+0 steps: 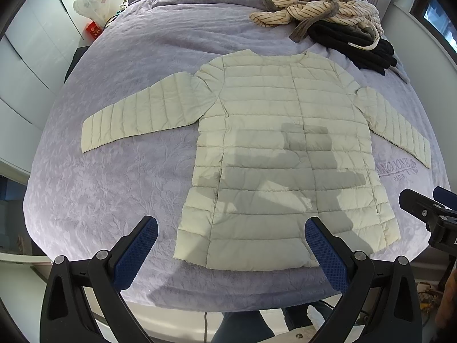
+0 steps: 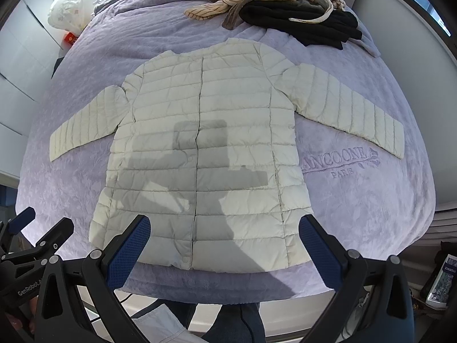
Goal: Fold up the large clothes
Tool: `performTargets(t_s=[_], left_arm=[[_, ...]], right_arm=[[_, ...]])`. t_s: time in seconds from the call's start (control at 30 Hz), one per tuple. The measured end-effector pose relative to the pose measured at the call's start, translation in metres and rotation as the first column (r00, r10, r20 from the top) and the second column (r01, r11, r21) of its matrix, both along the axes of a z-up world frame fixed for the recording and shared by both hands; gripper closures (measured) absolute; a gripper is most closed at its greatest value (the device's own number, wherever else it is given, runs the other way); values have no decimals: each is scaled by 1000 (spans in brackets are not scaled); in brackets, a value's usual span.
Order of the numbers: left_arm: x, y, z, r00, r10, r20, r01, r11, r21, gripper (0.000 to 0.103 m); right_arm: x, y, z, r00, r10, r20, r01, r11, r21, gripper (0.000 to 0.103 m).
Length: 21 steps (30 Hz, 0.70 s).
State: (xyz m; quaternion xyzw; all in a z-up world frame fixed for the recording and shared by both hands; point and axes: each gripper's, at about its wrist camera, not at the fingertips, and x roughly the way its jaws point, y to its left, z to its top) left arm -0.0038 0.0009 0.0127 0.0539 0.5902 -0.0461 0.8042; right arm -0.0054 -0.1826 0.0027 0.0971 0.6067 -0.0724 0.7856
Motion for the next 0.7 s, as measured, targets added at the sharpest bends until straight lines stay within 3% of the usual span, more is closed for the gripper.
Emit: performTargets(t_s=[0.7], left_arm=[[-2,2,-1,1000,-1,2,1,1000,-1,0]], right_arm=[[-3,2,1,1000,2,-2,-2,1000,2,0]])
